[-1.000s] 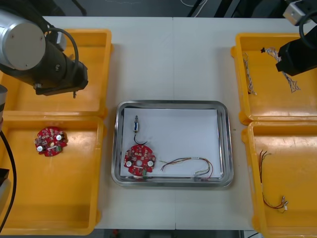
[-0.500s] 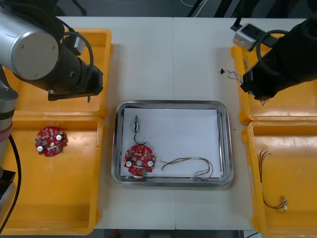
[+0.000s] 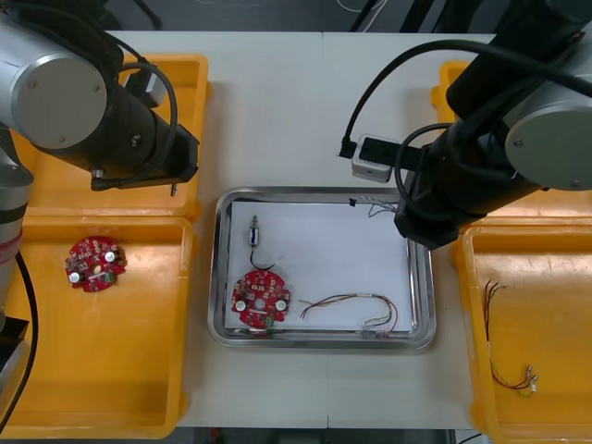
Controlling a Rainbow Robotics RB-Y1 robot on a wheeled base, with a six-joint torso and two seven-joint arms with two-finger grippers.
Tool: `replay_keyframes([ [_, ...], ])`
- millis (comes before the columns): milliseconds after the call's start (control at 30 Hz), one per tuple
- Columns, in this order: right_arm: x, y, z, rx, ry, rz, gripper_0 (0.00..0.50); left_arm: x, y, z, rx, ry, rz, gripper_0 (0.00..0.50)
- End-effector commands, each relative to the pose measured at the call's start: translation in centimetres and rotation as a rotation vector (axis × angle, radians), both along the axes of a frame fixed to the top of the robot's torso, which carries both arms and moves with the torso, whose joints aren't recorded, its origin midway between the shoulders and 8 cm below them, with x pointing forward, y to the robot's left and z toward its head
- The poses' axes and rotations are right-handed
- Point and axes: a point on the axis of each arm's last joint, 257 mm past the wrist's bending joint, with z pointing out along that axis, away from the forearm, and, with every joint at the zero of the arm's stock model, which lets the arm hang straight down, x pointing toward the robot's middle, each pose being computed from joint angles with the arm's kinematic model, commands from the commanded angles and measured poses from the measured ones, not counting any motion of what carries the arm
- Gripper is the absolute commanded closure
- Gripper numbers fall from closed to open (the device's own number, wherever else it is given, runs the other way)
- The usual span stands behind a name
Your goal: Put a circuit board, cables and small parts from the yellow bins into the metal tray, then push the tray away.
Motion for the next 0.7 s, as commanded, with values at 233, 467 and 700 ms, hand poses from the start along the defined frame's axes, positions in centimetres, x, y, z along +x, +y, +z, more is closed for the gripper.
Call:
replay_keyframes([
  [233,2.5,2.9,-2.1,-0.092,-0.063,0.142,0.5,-0.3,1.0,0.8,0.013,-0.021,0.02,0.5],
  [467,4.7,2.5,-5.5,-0.127,-0.055,0.178,0.5,-0.3,1.4,0.7,0.017,-0.021,0.027,0.5],
  [700,5.9,2.8,-7.9,-0.151,-0.086,0.192,0.5,-0.3,1.3,0.8,0.017,-0.022,0.026,0.5],
])
